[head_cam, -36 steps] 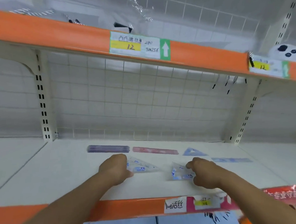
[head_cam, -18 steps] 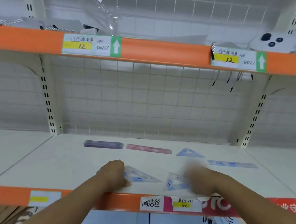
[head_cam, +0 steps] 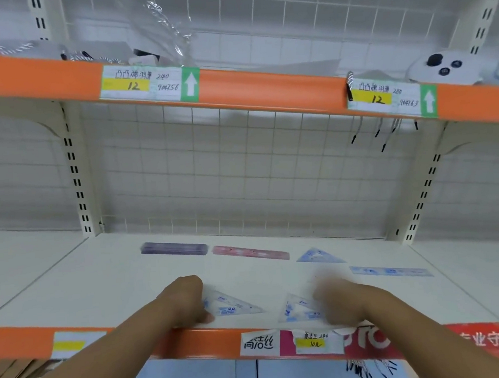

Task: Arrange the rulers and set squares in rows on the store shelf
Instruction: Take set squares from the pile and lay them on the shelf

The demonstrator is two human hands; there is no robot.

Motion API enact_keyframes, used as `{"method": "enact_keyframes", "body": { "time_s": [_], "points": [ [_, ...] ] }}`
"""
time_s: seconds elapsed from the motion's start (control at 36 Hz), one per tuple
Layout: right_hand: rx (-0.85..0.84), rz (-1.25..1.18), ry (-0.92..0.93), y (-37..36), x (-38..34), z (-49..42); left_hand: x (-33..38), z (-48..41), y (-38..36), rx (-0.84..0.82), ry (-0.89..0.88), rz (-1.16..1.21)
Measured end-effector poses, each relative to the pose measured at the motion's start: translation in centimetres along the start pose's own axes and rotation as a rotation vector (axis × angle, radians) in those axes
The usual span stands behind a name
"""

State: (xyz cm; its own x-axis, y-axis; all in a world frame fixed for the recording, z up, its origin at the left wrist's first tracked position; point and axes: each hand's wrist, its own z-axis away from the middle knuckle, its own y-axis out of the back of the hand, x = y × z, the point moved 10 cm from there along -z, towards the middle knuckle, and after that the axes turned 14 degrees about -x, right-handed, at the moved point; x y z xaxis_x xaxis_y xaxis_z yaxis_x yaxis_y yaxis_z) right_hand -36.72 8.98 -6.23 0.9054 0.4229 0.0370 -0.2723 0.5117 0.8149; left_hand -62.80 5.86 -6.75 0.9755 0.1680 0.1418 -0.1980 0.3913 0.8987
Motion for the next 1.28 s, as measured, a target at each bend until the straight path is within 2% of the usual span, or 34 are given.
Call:
{"method": "enact_keyframes", "body": {
  "time_s": [0.14, 0.39, 0.61, 0.83, 1.06, 1.28],
  "points": [
    [0.044, -0.061, 0.001, -0.1, 0.5, -0.1, -1.6, 0.1, 0.5, -0.009, 0.041, -0.064],
    [0.063, -0.109, -0.018, -0.2, 0.6, -0.2, -6.5, 1.2, 0.7, -0.044, 0.164, -0.035],
    [0.069, -0.145, -0.019, -0.2, 0.3, -0.2, -6.4, 1.3, 0.6, -0.058, 0.194, -0.05],
    [0.053, -0.189, -0.045, -0.4, 0.6, -0.3, -6.5, 0.9, 0.4, -0.065, 0.174, -0.039],
    [0.047, -0.227, -0.073, -0.7, 0.8, -0.6, -4.5, 0.9, -0.3, -0.108, 0.049, -0.045],
    [0.087, -0.248, -0.062, -0.1, 0.3, -0.1, -4.1, 0.9, -0.5, -0.131, 0.019, -0.06]
  ]
}}
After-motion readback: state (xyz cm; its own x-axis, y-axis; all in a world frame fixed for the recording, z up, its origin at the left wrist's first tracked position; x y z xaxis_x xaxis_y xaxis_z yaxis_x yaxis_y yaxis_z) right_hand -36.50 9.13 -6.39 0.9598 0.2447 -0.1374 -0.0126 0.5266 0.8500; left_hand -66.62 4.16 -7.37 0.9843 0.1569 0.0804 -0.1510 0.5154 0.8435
